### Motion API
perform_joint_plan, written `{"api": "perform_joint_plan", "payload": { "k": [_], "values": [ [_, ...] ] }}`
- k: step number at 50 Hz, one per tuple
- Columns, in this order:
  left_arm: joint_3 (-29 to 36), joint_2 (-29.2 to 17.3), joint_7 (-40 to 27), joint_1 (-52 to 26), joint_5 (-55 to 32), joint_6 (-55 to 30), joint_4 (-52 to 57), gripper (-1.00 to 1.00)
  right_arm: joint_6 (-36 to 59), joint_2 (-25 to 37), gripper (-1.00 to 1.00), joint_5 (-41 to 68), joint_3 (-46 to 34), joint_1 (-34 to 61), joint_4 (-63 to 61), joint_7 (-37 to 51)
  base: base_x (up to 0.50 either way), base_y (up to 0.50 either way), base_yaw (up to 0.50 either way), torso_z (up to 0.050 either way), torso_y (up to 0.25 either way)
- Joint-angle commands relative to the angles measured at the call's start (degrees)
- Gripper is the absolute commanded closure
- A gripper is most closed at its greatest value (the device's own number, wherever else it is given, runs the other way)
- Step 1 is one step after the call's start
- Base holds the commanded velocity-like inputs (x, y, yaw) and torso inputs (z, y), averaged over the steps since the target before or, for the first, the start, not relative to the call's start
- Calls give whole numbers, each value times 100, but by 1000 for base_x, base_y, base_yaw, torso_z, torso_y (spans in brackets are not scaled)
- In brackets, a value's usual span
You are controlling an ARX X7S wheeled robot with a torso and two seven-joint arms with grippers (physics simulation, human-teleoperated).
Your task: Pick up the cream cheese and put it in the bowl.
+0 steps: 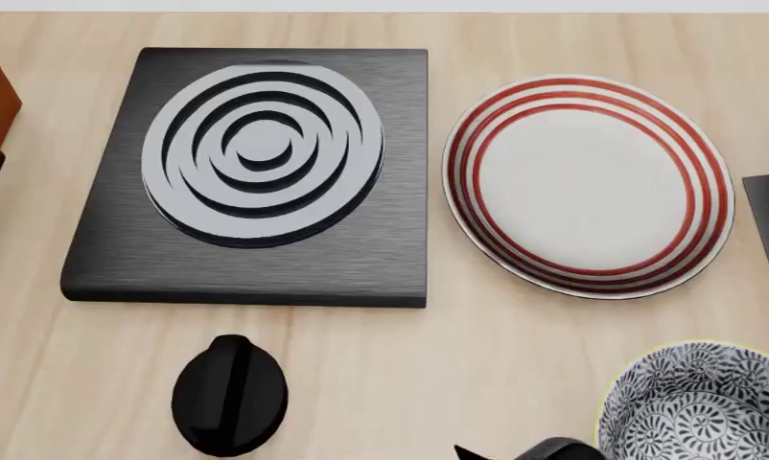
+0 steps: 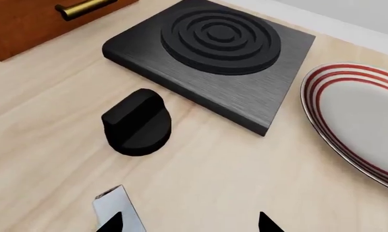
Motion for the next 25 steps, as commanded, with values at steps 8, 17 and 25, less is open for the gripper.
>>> {"api": "perform_joint_plan", "payload": {
  "k": [8, 17, 25],
  "values": [
    [-13, -15, 27, 4, -81, 10, -5, -100, 570, -21, -100, 822, -19, 384, 172, 413, 0, 0, 0, 0, 0],
    [-34, -15, 14, 28, -100, 40, 27, -100, 839, -70, -100, 1281, -32, 608, 233, 707, 0, 0, 0, 0, 0],
    [-35, -19, 38, 0, -144, 46, -12, -100, 1038, -79, -100, 1608, -180, 766, 267, 906, 0, 0, 0, 0, 0]
  ]
}}
